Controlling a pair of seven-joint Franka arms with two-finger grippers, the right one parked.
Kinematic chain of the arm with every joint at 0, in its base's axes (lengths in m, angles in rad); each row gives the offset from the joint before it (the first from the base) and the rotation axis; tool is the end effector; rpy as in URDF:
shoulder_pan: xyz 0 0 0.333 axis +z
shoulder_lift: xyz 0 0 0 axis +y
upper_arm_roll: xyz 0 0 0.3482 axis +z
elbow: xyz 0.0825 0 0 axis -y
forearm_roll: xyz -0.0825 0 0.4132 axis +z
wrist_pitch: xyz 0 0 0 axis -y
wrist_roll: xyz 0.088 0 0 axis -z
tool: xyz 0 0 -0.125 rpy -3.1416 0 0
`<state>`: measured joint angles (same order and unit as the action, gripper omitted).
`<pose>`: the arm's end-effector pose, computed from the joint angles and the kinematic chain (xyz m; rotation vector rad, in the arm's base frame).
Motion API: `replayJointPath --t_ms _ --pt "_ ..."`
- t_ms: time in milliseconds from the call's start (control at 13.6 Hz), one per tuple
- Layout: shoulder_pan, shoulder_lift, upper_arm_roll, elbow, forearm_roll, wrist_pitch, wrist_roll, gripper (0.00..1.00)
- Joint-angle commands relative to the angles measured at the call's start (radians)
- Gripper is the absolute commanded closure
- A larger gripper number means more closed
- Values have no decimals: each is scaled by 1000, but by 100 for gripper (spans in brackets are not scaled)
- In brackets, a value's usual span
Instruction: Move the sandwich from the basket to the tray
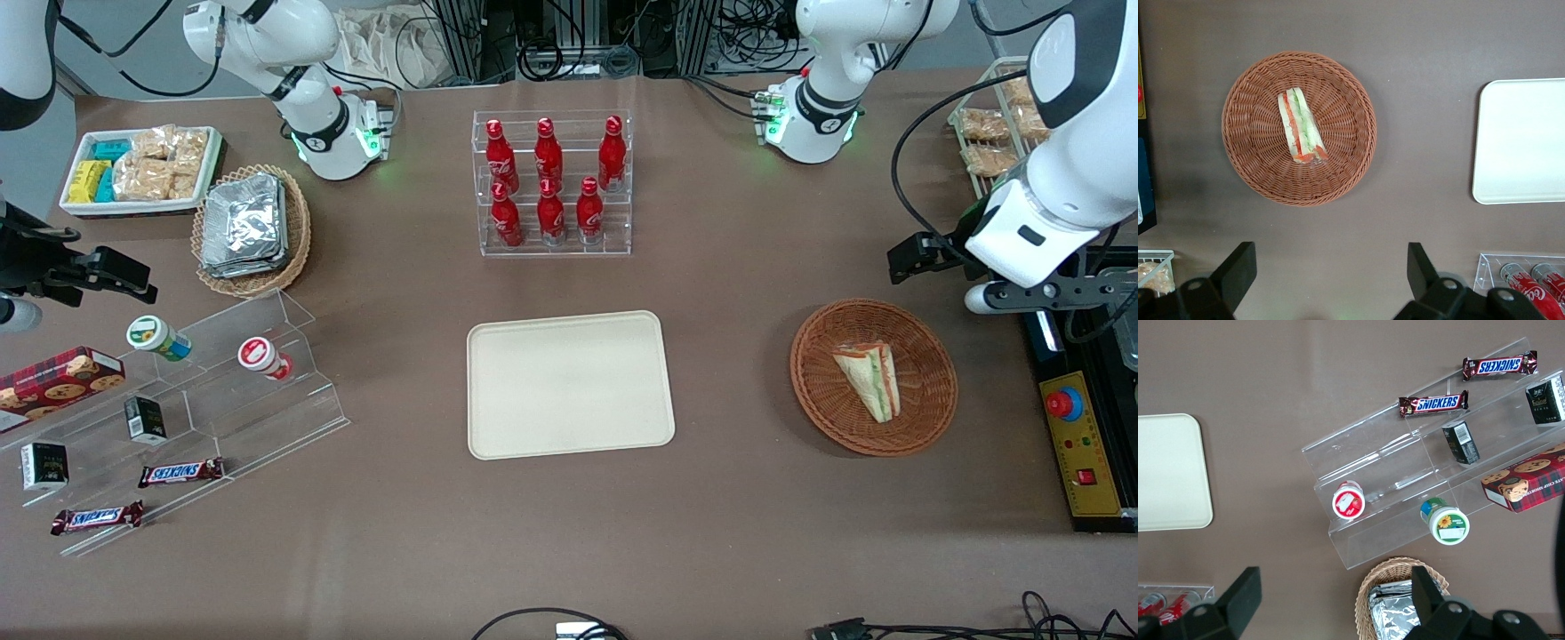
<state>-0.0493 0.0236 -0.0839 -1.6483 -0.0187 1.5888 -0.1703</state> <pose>0.5820 -0.0798 0.5877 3.1303 0.0597 -0.1334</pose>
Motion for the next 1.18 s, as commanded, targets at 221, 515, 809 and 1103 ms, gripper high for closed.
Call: replayJointPath --t_ms 221,515,809,1103 --pt "-7 1 7 5 -7 2 -5 0" --pt "-7 2 7 5 -3 2 9 0" --pt "-6 36 7 56 6 -10 11 0" --pt "-6 62 7 76 11 -6 11 0"
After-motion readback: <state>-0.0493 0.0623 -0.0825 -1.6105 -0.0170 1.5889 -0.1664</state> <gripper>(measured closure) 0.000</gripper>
